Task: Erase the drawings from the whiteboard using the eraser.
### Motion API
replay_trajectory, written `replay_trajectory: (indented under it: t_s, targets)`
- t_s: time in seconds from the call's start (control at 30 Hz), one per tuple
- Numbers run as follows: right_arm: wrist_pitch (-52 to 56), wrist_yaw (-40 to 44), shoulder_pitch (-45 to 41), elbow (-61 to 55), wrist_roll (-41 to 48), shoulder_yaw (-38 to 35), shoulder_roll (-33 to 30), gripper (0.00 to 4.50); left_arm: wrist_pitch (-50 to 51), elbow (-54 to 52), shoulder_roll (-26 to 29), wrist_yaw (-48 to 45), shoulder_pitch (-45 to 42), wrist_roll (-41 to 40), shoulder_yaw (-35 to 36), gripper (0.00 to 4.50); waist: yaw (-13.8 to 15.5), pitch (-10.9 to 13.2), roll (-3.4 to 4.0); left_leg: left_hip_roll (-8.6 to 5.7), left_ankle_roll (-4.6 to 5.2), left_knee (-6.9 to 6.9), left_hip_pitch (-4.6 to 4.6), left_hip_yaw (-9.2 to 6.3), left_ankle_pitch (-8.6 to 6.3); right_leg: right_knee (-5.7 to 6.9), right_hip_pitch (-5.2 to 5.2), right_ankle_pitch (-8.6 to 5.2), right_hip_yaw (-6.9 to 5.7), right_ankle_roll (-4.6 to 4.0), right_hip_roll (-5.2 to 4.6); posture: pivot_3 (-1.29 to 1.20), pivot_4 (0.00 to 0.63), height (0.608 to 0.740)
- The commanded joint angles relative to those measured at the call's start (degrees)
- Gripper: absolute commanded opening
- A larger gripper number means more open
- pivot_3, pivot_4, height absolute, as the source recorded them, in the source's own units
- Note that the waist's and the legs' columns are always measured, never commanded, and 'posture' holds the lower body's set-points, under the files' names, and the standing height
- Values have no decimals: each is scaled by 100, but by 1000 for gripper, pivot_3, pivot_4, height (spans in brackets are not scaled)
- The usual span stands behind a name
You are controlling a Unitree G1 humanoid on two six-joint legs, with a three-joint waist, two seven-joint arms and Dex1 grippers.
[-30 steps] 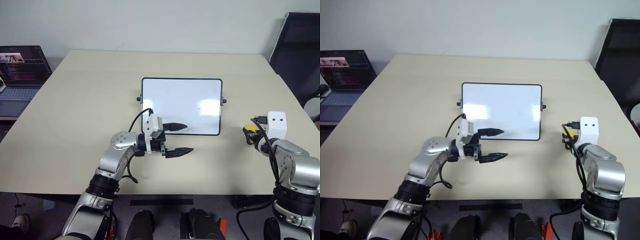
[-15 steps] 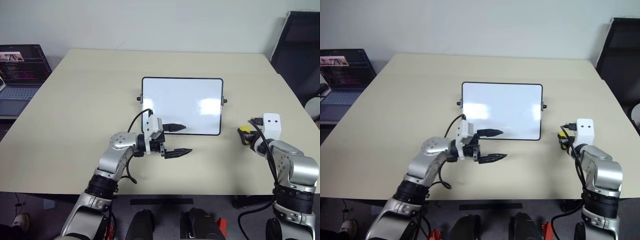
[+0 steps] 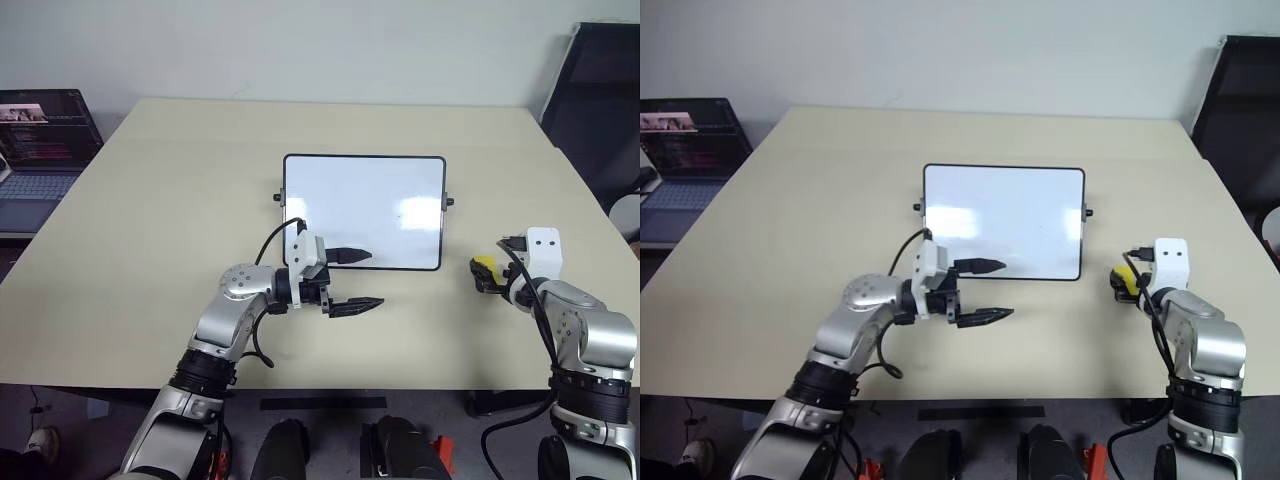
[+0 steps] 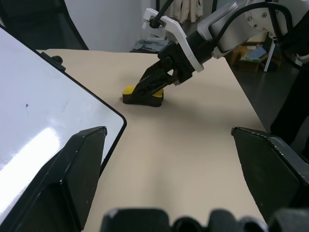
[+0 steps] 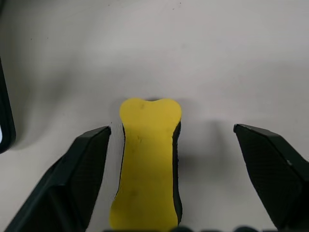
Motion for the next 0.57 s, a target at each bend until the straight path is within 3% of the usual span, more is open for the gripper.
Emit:
replay_trajectory:
  t_s: [0.03,0.17,0.33,0.47,0.57]
  targets:
    - [561,-385,-412,-436,300,-570,341,4470,111,-414,139,49,75,-165,190,4500,-22,1,2,2,0,0,0,-2,0,2,-1,0,1,-1,1,0,150,740]
    - [841,-1020,-983,-864,378,-1144,873,4470,457,-768,482,627,315,-259,795,4500,-67,5,9,8,0,0,0,-4,0,7,-5,0,2,-1,0,0,150,740]
    - [-1489,-1398,-441,-1442,-315,-784,582,4470,323,-964,768,2845,945,448,2350,4500,-77,6,11,11,0,-6,-2,-9,-1,0,-6,-1,-2,1,-9,0,150,740]
    - [-2740,-1939,275,-1163,-664,-676,990,4470,131,-683,563,4500,1517,1044,3202,4500,-71,-3,-2,6,-3,-11,-4,-7,-6,-5,-4,-4,-1,6,-22,0,150,740]
    - [-3317,-2175,697,-765,-808,-618,1205,4470,53,-502,368,5162,2013,1120,3663,4500,-75,-2,-1,3,-3,-9,-3,0,-5,0,-6,11,2,-13,-29,0,150,740]
